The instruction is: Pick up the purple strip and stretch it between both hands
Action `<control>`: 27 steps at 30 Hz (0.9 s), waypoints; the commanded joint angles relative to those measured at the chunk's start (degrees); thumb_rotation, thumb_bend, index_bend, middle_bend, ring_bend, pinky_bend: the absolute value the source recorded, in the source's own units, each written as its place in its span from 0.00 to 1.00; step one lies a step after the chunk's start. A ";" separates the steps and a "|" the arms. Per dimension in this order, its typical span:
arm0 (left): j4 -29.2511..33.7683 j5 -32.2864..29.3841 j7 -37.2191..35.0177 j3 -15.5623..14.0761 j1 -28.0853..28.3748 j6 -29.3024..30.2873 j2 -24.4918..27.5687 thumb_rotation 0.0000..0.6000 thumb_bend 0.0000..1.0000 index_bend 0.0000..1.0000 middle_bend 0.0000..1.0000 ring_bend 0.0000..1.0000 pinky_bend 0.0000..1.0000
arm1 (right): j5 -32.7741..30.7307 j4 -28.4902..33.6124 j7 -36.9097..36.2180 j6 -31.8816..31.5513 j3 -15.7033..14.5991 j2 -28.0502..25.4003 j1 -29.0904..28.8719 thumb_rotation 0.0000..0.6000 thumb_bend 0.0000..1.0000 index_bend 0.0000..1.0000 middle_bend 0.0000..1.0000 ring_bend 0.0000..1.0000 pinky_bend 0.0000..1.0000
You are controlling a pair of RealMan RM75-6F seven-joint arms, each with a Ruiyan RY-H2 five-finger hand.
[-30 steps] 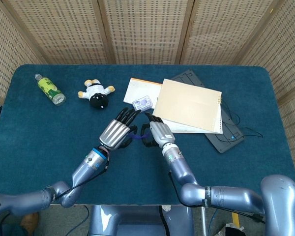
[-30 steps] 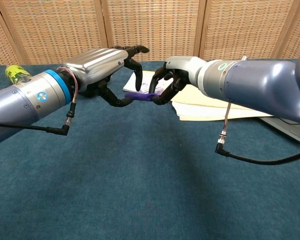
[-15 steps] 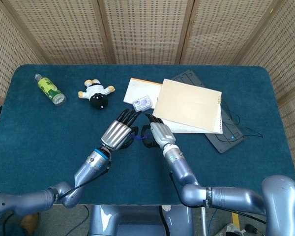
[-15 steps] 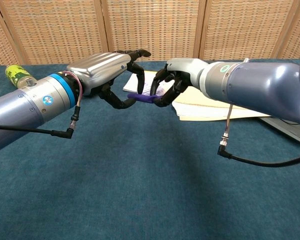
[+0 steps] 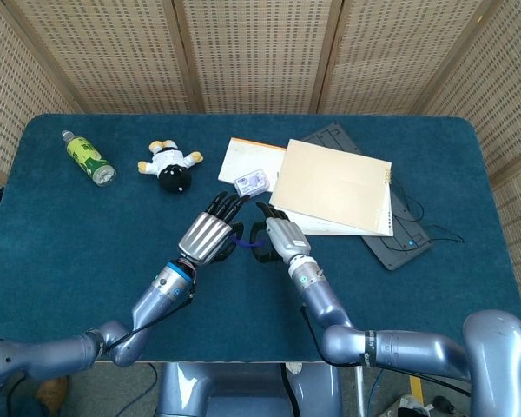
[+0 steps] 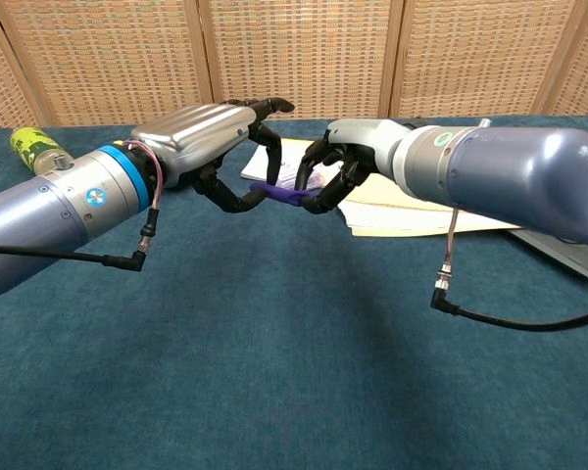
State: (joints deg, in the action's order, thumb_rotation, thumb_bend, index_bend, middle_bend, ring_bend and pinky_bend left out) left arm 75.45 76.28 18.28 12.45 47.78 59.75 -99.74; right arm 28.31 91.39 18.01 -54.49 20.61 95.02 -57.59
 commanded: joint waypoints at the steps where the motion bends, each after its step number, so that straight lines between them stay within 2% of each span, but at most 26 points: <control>1: -0.04 -0.09 0.05 0.01 0.05 0.05 -0.08 1.00 0.44 0.63 0.00 0.00 0.00 | 0.09 0.09 -0.09 0.04 -0.05 -0.03 0.05 1.00 0.60 0.65 0.08 0.00 0.00; 16: 0.35 -1.13 1.61 0.47 0.11 0.63 0.65 1.00 0.45 0.72 0.00 0.00 0.00 | 1.03 1.62 -1.10 -0.26 0.09 -1.63 0.92 1.00 0.60 0.65 0.09 0.00 0.00; 27: 1.50 -2.89 1.75 1.62 -1.09 1.68 4.83 1.00 0.45 0.72 0.00 0.00 0.00 | 1.73 4.32 -2.04 -1.49 0.05 -4.99 2.82 1.00 0.60 0.66 0.09 0.00 0.00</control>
State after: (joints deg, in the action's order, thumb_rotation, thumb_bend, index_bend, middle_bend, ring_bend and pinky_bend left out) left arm 76.76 73.59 20.08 13.91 46.86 61.27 -95.16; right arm 29.94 95.55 16.07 -55.84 20.71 90.20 -54.92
